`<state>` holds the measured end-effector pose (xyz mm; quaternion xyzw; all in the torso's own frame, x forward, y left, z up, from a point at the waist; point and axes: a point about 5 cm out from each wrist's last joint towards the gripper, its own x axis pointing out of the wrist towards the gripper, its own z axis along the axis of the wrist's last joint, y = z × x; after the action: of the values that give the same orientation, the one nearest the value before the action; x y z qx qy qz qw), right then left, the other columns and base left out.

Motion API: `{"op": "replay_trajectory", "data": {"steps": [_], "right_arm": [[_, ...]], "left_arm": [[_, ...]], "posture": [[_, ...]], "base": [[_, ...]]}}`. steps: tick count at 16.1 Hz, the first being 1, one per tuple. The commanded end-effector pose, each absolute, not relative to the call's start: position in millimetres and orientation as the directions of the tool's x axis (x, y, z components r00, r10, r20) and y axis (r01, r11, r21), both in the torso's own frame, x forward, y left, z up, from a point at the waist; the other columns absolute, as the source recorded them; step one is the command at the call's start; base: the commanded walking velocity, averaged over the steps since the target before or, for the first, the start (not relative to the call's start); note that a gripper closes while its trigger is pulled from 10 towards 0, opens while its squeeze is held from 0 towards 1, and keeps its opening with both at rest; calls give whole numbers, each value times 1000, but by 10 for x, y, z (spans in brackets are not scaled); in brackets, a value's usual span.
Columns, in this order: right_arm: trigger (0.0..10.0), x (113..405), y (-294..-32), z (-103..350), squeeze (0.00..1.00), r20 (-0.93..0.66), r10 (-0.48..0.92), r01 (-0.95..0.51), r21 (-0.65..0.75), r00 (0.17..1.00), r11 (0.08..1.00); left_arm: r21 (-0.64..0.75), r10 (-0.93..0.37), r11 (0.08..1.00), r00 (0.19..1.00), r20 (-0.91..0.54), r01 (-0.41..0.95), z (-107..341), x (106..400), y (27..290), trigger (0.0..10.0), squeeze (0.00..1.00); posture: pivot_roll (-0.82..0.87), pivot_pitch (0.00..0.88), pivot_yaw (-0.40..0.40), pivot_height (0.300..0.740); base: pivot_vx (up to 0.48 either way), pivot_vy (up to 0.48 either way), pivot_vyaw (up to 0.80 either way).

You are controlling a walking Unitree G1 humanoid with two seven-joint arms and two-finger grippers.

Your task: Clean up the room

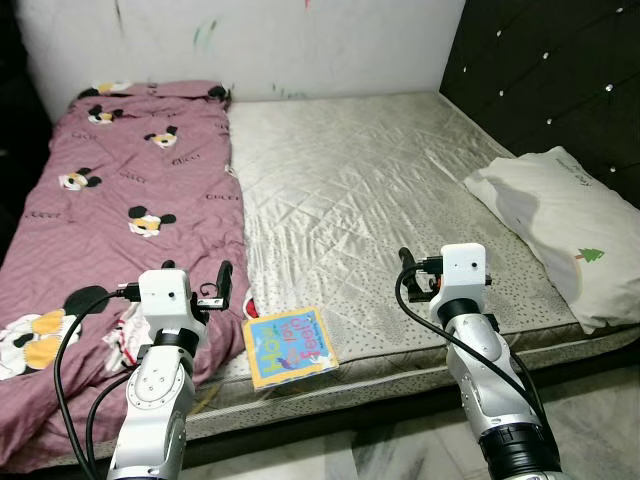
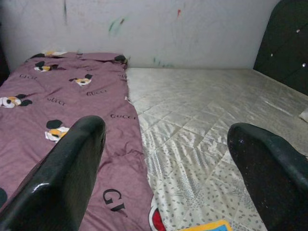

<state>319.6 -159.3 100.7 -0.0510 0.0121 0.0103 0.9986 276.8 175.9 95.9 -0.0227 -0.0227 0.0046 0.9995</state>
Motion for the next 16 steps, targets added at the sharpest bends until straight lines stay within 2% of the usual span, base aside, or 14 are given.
{"op": "replay_trajectory", "data": {"steps": [1, 6, 16], "right_arm": [[10000, 3220, -1593, 1041, 0, -11, 20, -21, -103, 1000, 994], [10000, 3226, -1601, 1042, 0, -10, 19, -20, -94, 1000, 995], [10000, 3241, -1597, 1046, 0, -9, 17, -17, -85, 1000, 996]], "left_arm": [[-44, -1, 999, 998, 59, 4, 986, 2784, 1749, 10000, 0], [-44, -11, 999, 998, 58, 13, 981, 2784, 1728, 10000, 0], [-49, -10, 999, 998, 56, 13, 976, 2781, 1733, 10000, 0]], "posture": [[38, 0, -35, 740], [36, 0, -36, 740], [39, 0, -36, 740]], "base": [[0, 0, 0], [200, 0, 0], [308, 0, 0]]}}
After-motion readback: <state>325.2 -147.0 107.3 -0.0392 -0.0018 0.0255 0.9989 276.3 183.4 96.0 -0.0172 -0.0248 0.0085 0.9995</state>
